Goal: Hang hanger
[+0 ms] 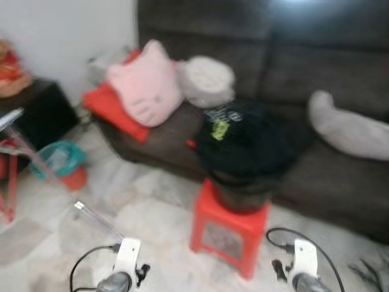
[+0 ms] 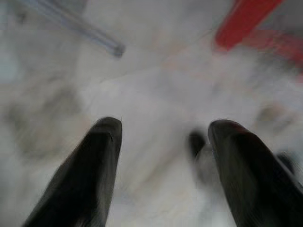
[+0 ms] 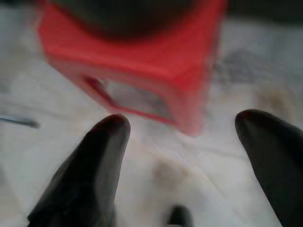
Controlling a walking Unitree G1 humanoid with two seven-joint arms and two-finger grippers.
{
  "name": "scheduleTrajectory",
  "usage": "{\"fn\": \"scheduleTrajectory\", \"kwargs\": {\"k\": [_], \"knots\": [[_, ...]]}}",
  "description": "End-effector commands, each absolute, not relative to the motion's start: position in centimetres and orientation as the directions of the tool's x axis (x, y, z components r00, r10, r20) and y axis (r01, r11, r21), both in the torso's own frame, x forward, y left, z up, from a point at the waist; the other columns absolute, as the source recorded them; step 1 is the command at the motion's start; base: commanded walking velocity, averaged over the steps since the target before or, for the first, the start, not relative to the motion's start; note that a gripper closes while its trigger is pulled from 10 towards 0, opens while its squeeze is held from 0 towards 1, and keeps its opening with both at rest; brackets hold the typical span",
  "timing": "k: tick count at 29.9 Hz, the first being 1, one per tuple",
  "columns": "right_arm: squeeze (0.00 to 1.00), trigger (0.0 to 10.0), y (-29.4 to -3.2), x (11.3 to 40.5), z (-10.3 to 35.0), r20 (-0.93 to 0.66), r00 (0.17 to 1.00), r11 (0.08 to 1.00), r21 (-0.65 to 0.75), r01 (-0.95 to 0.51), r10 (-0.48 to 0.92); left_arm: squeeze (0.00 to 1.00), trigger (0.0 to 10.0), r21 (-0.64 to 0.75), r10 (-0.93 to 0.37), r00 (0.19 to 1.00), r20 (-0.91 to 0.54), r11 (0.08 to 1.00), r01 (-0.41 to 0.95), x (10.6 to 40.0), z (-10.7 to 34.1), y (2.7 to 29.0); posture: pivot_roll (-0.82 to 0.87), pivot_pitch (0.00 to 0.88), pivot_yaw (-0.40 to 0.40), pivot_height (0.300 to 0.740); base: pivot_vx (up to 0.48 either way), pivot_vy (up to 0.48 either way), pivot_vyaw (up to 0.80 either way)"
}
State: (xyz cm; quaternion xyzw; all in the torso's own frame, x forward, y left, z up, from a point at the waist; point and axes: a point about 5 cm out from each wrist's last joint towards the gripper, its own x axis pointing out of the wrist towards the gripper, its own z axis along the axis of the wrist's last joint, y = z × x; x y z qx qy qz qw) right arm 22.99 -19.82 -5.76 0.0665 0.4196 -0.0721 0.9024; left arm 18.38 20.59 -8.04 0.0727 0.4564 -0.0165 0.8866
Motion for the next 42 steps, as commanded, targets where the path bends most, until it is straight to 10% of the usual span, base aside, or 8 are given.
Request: {"fn": "scheduleTrajectory", "kwargs": {"k": [1,42], "knots": [[0.00,10.0,-21.4,21.2,-6.6,-0.799,0.590,0.977,0.019,0.212,-0.113,0.00,10.0,0.098,0.004,0.622,-0.783,0.988,0.118,19.9,-7.4,19.4,-0.14,0.000,0.067,0.740,0.330,0.000,0.00],[0.00,10.0,-21.5,21.1,-6.7,-0.804,0.581,0.977,0.007,0.215,-0.122,0.00,10.0,0.086,-0.013,0.606,-0.796,0.987,0.135,18.9,-7.9,19.2,-0.16,0.000,0.072,0.740,0.055,0.000,0.00]]}}
